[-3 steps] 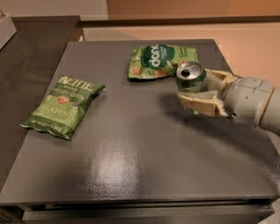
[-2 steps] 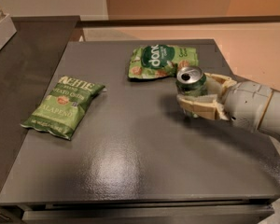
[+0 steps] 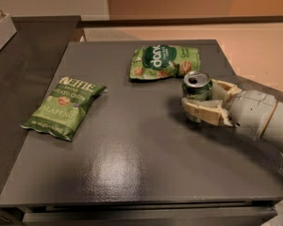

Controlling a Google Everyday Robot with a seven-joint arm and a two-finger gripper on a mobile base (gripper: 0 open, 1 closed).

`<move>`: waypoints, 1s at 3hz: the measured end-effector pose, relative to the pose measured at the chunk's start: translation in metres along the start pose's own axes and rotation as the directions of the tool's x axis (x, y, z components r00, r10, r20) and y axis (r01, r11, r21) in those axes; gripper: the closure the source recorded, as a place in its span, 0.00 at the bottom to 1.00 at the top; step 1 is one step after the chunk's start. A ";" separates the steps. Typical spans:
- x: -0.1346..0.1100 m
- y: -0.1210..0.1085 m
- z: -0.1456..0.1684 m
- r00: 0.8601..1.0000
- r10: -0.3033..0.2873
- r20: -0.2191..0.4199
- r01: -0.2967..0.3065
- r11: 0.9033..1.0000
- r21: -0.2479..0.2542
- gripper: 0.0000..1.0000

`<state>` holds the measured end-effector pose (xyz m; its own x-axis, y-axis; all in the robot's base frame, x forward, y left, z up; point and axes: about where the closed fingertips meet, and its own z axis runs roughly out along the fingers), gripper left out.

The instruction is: Place green can upright

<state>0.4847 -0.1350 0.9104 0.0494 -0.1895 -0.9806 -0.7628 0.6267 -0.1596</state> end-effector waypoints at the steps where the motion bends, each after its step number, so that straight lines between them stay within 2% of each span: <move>1: 0.003 -0.003 -0.001 0.999 0.040 0.030 -0.040 0.999 0.016 1.00; 2: 0.006 -0.004 -0.001 0.997 0.062 0.053 -0.063 0.998 0.024 0.82; 3: 0.011 -0.005 -0.001 0.995 0.078 0.067 -0.080 0.996 0.025 0.58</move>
Offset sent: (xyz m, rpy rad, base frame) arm 0.0039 -0.0125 -0.0097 0.1237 0.0129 -0.0428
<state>0.4885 -0.1413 0.9007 0.0329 -0.0885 -0.9955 -0.7482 0.6582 -0.0832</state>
